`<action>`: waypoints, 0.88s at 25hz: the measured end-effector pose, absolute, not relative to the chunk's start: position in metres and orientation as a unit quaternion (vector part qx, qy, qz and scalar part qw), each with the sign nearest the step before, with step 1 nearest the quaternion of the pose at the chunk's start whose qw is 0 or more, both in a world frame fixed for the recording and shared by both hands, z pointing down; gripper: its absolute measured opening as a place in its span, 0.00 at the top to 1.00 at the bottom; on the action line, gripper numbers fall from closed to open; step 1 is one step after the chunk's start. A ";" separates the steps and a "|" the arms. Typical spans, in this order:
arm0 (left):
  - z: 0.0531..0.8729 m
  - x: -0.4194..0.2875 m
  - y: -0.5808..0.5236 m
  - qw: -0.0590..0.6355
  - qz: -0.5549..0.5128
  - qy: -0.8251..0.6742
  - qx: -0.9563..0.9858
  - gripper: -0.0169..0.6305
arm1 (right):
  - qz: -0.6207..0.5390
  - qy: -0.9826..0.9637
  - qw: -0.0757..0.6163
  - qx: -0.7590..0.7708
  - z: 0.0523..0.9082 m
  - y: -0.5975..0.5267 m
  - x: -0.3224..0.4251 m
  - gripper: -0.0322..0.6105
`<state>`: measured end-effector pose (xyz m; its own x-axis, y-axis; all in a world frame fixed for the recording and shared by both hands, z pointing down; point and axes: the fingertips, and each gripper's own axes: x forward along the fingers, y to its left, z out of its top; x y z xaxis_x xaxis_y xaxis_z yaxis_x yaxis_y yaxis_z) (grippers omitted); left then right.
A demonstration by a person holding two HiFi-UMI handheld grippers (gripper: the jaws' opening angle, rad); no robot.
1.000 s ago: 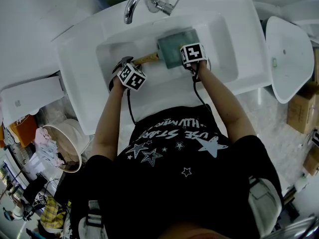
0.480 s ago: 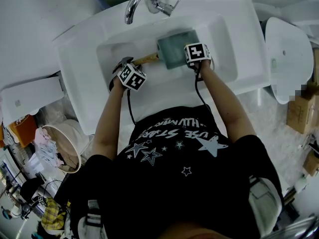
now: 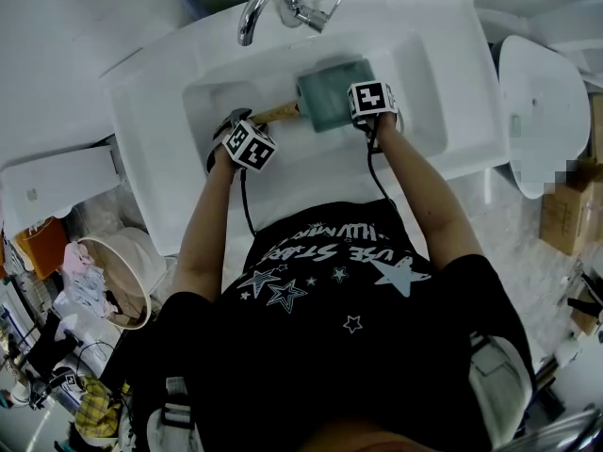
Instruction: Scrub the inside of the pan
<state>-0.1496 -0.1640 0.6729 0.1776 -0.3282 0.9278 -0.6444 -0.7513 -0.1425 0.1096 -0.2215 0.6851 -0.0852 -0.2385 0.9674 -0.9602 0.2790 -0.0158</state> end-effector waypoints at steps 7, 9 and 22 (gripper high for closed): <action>0.668 -0.145 -0.163 0.148 0.551 -0.319 0.757 0.66 | 0.392 -0.654 0.437 0.477 0.674 -0.224 0.099 0.72; 0.667 -0.146 -0.163 0.151 0.549 -0.324 0.756 0.66 | 0.392 -0.664 0.428 0.472 0.667 -0.224 0.090 0.72; 0.630 -0.161 -0.166 0.134 0.506 -0.399 0.753 0.64 | 0.391 -0.734 0.334 0.445 0.617 -0.220 0.049 0.72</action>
